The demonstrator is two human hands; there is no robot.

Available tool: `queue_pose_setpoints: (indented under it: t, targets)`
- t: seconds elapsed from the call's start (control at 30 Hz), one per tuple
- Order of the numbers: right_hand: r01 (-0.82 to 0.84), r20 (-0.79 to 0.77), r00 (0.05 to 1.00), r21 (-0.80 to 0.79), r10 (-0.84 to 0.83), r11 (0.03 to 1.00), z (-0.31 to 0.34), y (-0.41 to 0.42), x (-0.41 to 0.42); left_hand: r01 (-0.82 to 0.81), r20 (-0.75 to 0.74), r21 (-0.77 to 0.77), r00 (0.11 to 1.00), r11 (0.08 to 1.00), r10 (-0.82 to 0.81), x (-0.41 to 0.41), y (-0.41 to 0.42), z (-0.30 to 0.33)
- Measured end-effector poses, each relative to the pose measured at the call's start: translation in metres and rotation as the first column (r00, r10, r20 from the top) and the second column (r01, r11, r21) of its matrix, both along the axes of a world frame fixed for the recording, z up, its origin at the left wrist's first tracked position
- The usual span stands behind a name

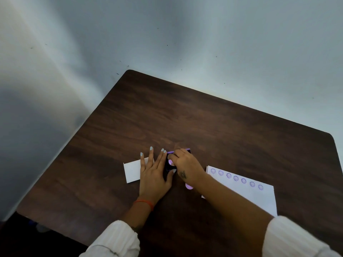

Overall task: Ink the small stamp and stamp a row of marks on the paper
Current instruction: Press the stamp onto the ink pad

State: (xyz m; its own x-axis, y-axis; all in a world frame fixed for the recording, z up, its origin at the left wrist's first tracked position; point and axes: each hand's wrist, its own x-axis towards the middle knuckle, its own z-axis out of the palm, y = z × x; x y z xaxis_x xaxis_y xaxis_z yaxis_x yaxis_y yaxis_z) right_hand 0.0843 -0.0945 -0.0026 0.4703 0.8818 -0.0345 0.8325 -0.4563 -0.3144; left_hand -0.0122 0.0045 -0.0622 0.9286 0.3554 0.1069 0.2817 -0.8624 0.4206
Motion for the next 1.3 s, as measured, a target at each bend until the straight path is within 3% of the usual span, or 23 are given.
queue_pose_setpoints:
  t: [0.1, 0.27, 0.47, 0.6, 0.8, 1.0, 1.1, 1.23, 1.3]
  targets:
    - [-0.102, 0.005, 0.995, -0.029, 0.102, 0.994, 0.006, -0.001, 0.011, -0.002, 0.002, -0.005, 1.000, 1.000, 0.002, 0.000, 0.000, 0.000]
    - [0.079, 0.031, 0.997, -0.128, -0.076, 0.989, -0.006, 0.009, -0.014, 0.013, -0.042, -0.004, 0.999, 1.000, -0.013, 0.001, 0.001, -0.002]
    - [0.031, 0.019, 0.999, -0.145, -0.029, 0.989, -0.002, 0.005, -0.003, 0.006, -0.022, 0.006, 1.000, 1.000, -0.006, 0.001, 0.001, -0.001]
    - [0.182, -0.017, 0.983, -0.078, -0.184, 0.980, -0.007, 0.008, -0.020, 0.013, -0.027, -0.008, 1.000, 1.000, -0.013, 0.001, 0.002, -0.001]
    - [0.315, -0.232, 0.929, 0.096, -0.287, 0.944, 0.005, 0.002, 0.011, -0.005, 0.049, -0.006, 0.999, 1.000, 0.005, 0.001, 0.000, 0.002]
    - [0.036, 0.027, 0.999, -0.012, -0.036, 0.999, -0.002, -0.002, 0.000, -0.001, 0.006, 0.011, 1.000, 1.000, 0.000, 0.001, 0.001, -0.002]
    - [0.019, 0.059, 0.998, -0.092, -0.013, 0.996, 0.000, 0.006, 0.003, 0.002, -0.008, 0.006, 1.000, 1.000, -0.002, 0.001, 0.002, -0.002]
    - [0.122, 0.070, 0.991, -0.180, -0.111, 0.976, 0.000, 0.015, -0.004, 0.010, -0.030, 0.006, 1.000, 1.000, -0.010, 0.002, 0.001, -0.003]
    - [0.046, 0.115, 0.993, -0.164, -0.027, 0.985, -0.002, 0.010, -0.003, 0.010, -0.018, 0.001, 1.000, 1.000, -0.010, 0.002, 0.001, -0.004]
